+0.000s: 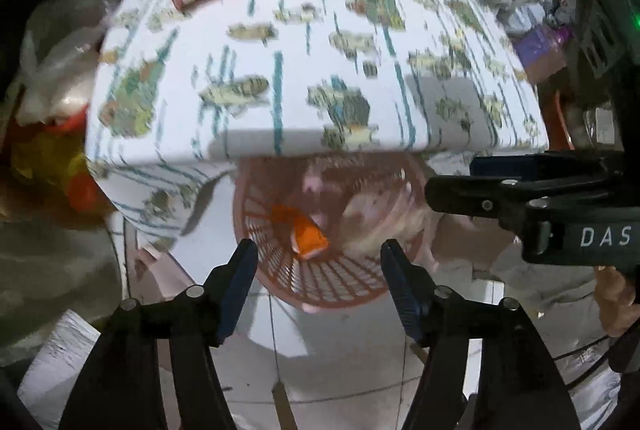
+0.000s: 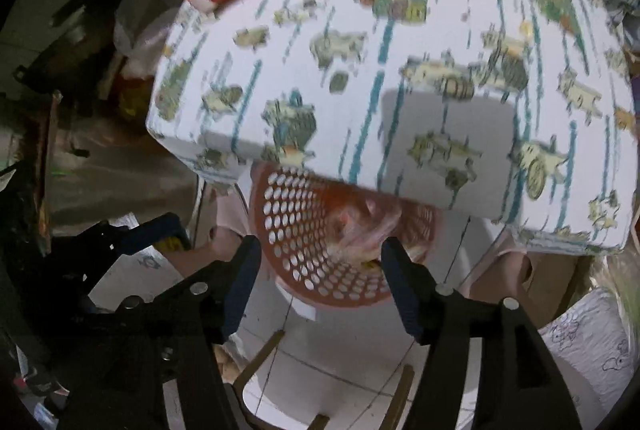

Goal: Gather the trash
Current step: 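Lower the orange bag into the pink basket and open the left tool, then reach the left tool to the red-and-white paper cup and grasp it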

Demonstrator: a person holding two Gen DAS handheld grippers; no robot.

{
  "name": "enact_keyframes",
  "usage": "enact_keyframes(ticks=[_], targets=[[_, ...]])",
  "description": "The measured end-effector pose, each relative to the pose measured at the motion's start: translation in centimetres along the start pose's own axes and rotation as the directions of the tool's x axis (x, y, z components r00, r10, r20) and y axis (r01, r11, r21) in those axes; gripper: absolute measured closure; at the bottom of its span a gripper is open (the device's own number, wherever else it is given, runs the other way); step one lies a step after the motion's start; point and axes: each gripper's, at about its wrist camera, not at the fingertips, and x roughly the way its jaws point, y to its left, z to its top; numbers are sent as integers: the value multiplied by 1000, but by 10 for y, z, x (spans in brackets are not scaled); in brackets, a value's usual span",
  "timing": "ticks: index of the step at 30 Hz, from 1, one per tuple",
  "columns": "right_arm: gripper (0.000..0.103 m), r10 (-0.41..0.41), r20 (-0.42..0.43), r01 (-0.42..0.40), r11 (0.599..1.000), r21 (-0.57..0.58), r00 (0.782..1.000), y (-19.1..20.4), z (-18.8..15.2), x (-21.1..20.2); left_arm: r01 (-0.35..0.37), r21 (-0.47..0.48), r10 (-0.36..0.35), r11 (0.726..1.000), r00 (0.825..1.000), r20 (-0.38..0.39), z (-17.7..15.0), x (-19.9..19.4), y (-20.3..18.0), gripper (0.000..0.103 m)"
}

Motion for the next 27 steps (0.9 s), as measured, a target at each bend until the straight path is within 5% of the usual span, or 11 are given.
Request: enact_keyframes(ticks=[12, 27], targets=[[36, -55, 253, 65, 997, -32, 966, 5, 17, -60, -92, -54, 102, 994, 971, 215, 16, -59, 20, 35], [36, -64, 300, 66, 998, 2, 952, 5, 27, -71, -114, -72, 130, 991, 950, 285, 33, -90, 25, 35]])
